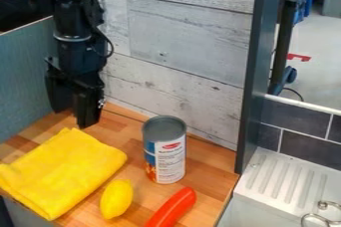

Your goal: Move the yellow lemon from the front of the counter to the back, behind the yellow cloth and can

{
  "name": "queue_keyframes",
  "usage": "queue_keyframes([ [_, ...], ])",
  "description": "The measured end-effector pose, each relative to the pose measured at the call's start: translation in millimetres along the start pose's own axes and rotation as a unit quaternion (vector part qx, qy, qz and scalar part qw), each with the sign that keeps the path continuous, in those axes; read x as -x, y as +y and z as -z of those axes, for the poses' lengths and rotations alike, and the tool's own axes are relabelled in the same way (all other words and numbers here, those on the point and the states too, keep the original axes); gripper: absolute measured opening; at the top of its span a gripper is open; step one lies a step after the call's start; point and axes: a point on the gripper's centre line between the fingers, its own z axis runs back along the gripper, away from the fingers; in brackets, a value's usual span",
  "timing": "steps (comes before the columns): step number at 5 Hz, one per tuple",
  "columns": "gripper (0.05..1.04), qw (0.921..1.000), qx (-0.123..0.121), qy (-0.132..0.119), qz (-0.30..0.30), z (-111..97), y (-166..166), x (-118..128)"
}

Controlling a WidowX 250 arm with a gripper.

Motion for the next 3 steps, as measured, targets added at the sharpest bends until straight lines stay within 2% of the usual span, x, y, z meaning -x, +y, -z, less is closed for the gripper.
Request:
queue_keyframes([
  [1,1.0,0.9999,0.006,0.009,0.0,6,-1,1],
  [2,1.0,0.9994,0.033,0.005,-0.01,19,-15,6],
  [3,1.0,0.9992,0.038,-0.003,-0.015,22,-26,11],
])
